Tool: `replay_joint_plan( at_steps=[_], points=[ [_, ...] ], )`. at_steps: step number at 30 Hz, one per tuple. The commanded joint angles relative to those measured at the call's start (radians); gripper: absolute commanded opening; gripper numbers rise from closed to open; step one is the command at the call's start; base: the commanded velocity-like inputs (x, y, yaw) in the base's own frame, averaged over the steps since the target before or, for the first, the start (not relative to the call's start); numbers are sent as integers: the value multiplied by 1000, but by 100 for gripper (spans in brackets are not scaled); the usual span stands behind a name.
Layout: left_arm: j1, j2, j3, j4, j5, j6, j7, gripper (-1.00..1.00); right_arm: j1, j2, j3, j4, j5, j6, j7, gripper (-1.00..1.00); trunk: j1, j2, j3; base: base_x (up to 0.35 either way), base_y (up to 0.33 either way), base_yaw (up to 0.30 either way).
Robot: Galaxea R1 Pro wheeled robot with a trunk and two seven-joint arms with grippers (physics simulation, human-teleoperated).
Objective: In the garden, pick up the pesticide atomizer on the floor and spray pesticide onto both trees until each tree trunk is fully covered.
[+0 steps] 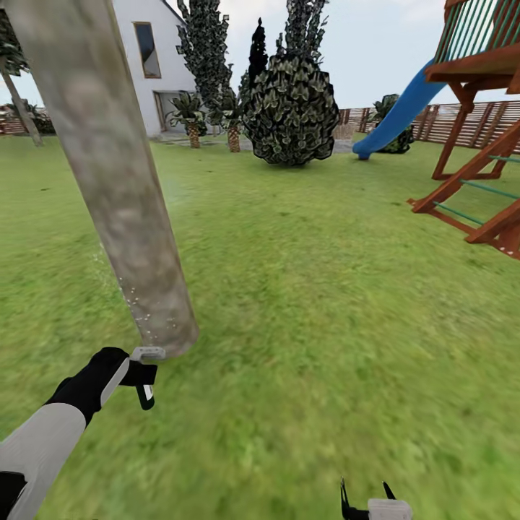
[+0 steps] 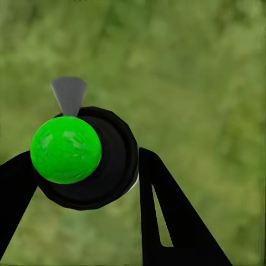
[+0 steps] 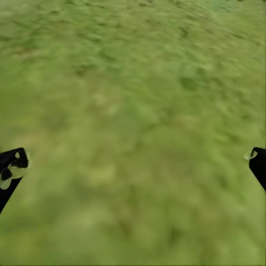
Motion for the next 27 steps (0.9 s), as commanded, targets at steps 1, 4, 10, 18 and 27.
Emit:
replay_joint_plan(
  at_steps=[1,4,10,18,27],
  points=[
    [0,-1,0,0,0,0,0,-100,0,0,0,0,0,0,0,100,0,0,0,160,-237,277],
    [0,-1,0,-2,0,0,0,-100,0,0,1,0,0,0,0,100,0,0,0,148,-242,277],
    [0,-1,0,-5,0,-1,0,-100,0,0,1,0,0,1,0,100,0,0,0,19,-269,277],
    [0,-1,0,-5,0,-1,0,-100,0,0,0,0,0,0,0,100,0,0,0,63,-272,236],
    [0,-1,0,-6,0,-1,0,-100,0,0,1,0,0,1,0,100,0,0,0,127,-268,104]
  ],
)
